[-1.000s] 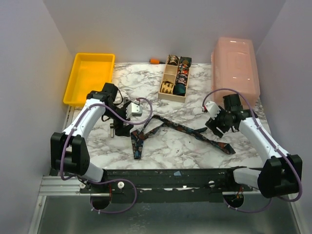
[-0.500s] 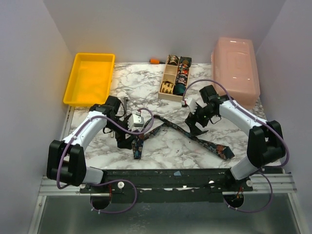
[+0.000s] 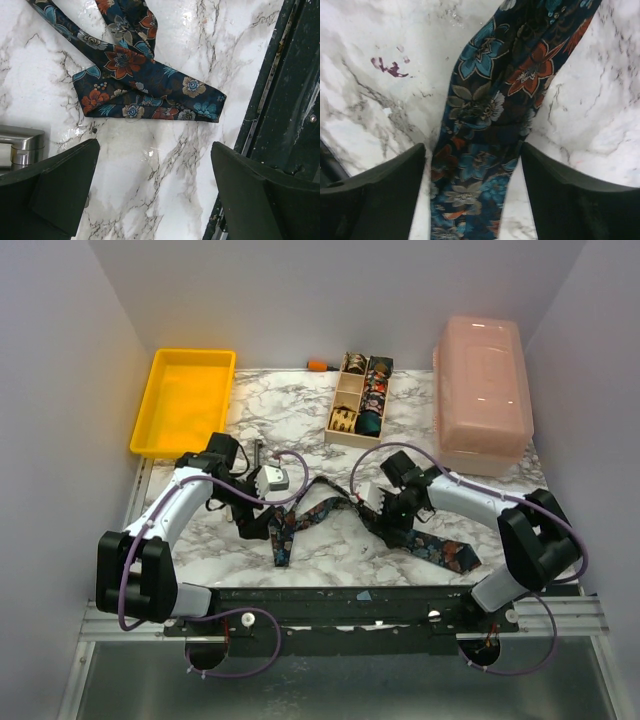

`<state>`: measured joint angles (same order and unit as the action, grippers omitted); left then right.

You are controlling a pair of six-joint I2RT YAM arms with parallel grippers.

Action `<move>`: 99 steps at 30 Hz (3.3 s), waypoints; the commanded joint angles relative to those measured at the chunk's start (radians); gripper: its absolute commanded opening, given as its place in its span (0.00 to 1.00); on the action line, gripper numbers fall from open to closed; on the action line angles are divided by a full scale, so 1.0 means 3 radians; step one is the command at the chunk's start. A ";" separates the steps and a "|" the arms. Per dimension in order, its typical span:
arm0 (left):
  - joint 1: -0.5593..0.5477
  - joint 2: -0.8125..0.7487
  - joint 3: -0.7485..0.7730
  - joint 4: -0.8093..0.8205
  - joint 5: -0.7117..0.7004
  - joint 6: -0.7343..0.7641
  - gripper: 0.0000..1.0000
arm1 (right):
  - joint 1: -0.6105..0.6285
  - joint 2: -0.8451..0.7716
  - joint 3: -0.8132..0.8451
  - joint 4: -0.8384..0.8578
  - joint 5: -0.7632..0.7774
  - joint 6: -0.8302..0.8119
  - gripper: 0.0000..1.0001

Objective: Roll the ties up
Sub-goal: Flatten out the tie at the center of the board.

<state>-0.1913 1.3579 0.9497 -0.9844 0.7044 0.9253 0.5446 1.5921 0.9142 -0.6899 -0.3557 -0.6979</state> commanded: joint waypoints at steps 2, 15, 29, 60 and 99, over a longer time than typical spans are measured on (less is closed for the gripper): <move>0.0045 -0.0005 0.0030 0.0026 0.0073 -0.0026 0.95 | 0.0147 0.0027 -0.0425 0.0474 0.0894 0.0009 0.55; -0.0447 -0.0081 -0.0235 0.0109 -0.0271 0.0284 0.82 | -0.0757 -0.0363 -0.0745 0.0718 0.1524 -0.1135 0.01; -0.1053 -0.0001 -0.0615 0.1153 -0.0423 0.0408 0.92 | -0.0839 -0.0562 -0.0972 0.0628 0.1469 -0.1213 0.01; -0.1634 -0.0371 -0.1133 0.1675 -0.0502 0.1306 0.91 | -0.0869 -0.0491 -0.0816 0.0486 0.1371 -0.1266 0.01; -0.0221 0.1608 0.1629 -0.0907 -0.1060 0.1140 0.30 | -0.1176 -0.0775 -0.1017 0.0481 0.1153 -0.2081 0.01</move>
<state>-0.2592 1.8950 1.5555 -1.3449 0.4854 1.1725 0.1951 1.3243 0.6231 -0.5434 -0.0025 -1.2888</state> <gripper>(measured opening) 0.203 0.033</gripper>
